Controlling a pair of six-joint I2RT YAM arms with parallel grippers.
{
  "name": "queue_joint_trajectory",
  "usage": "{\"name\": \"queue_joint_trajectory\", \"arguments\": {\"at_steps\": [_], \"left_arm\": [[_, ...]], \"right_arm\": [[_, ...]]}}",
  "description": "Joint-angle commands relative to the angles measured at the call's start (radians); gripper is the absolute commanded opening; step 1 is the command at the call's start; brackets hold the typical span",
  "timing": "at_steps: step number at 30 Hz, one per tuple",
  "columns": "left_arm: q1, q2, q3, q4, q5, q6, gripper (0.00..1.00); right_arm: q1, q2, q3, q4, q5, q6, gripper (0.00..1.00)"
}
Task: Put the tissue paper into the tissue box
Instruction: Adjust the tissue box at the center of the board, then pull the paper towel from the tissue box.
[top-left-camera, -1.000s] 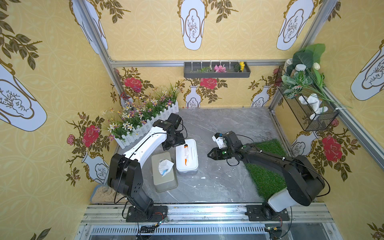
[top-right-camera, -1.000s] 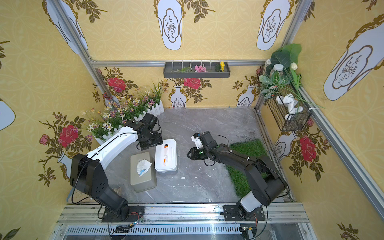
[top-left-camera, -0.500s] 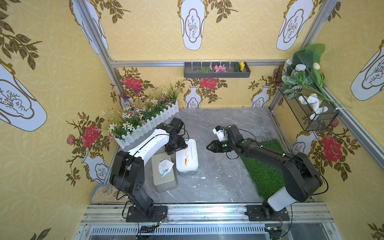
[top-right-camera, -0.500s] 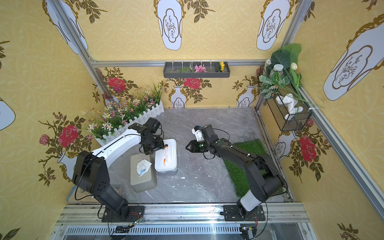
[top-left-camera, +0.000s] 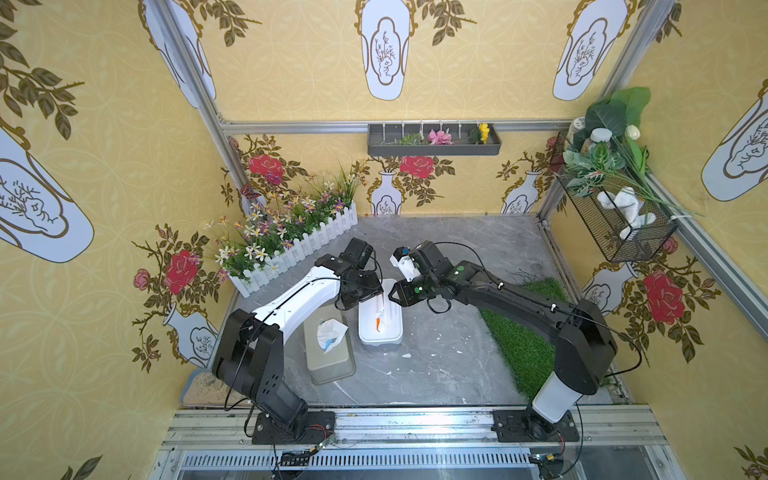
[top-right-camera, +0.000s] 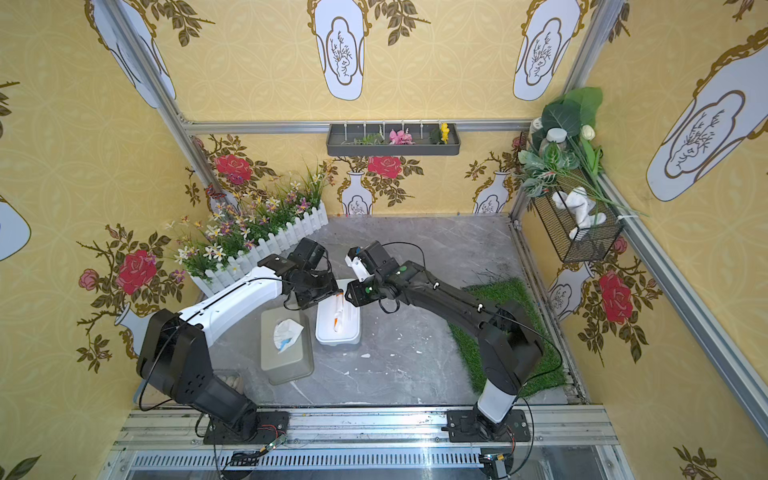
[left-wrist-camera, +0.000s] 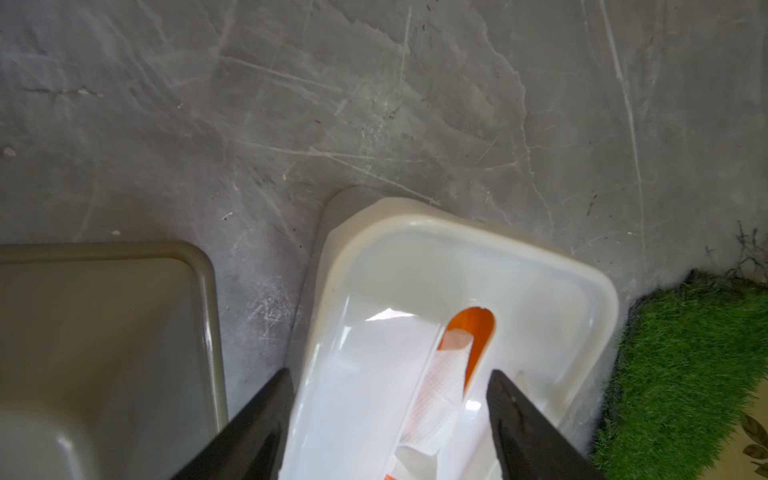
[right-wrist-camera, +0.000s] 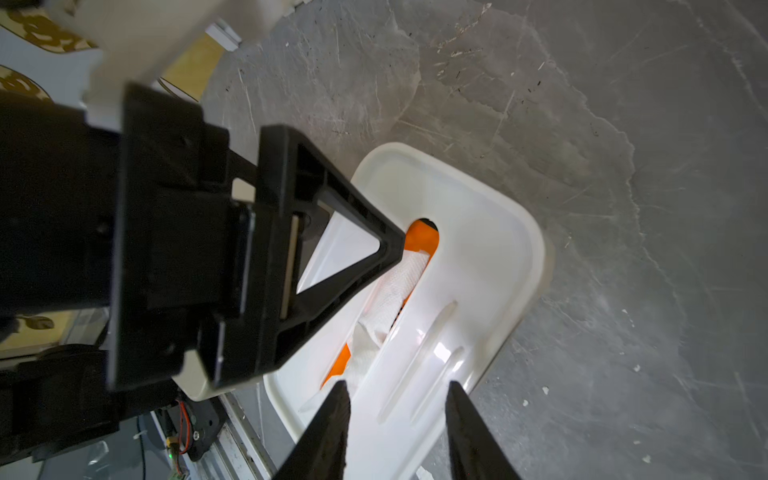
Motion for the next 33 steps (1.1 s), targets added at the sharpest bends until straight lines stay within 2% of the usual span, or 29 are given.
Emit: {"name": "queue_joint_trajectory", "arguments": {"at_steps": [1,7,13,28,30,33], "left_arm": [[0.026,-0.038,-0.015,0.090,0.000,-0.046,0.80],[0.135,-0.121,-0.047,0.138,0.031,-0.013,0.82],[0.198,-0.134,-0.067,0.121,0.056,0.067,0.83],[0.211,-0.134,-0.063,0.086,0.067,0.153,0.83],[0.211,-0.133,-0.062,0.082,0.065,0.156,0.83],[0.210,-0.135,-0.063,0.081,0.065,0.158,0.82]], "right_arm": [[0.067,0.018,0.063,-0.162,0.152,-0.032,0.41],[0.200,0.141,0.220,-0.308,0.319,0.040,0.41],[0.245,0.237,0.321,-0.401,0.419,0.125,0.39],[0.264,0.331,0.388,-0.381,0.423,0.186,0.35],[0.263,0.351,0.414,-0.408,0.425,0.195,0.33],[0.260,0.366,0.434,-0.436,0.431,0.205,0.25]]}}
